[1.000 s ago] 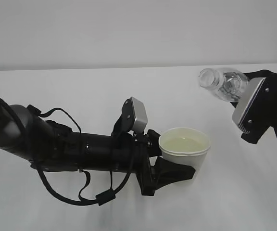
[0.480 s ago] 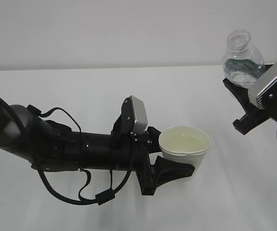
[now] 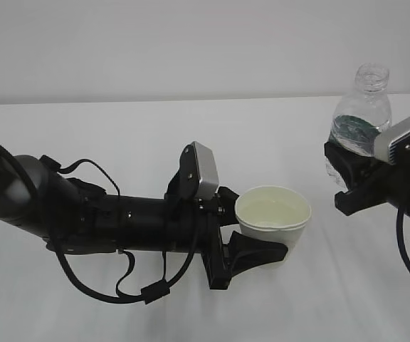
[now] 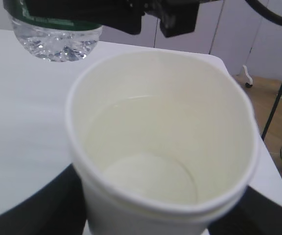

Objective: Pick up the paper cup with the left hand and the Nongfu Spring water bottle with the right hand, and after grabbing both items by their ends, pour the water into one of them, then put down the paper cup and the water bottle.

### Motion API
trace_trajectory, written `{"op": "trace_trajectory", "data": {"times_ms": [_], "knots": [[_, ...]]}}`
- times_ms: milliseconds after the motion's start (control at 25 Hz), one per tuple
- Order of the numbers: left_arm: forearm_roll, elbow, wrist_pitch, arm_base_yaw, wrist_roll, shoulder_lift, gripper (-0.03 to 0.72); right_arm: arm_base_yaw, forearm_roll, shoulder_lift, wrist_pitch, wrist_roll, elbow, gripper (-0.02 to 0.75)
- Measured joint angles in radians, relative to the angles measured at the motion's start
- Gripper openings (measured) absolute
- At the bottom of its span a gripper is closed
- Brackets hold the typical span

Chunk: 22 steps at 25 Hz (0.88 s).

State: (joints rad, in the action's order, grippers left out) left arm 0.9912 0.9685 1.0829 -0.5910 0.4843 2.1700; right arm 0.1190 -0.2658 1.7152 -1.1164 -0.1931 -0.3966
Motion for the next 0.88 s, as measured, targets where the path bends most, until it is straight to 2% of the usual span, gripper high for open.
{"op": "trace_trajectory", "data": {"times_ms": [240,480,880], "knots": [[0.0,0.0,0.0,0.0,0.0,0.0,0.476,0.0,0.077,0.001,-0.002,0.105,0.0,0.356],[0.0,0.0,0.0,0.0,0.0,0.0,0.476,0.0,0.151,0.002,-0.002,0.128,0.0,0.356],[-0.007,0.0,0.0,0.0,-0.002,0.0,0.476,0.0,0.158,0.113,-0.003,0.171,-0.079,0.356]]}}
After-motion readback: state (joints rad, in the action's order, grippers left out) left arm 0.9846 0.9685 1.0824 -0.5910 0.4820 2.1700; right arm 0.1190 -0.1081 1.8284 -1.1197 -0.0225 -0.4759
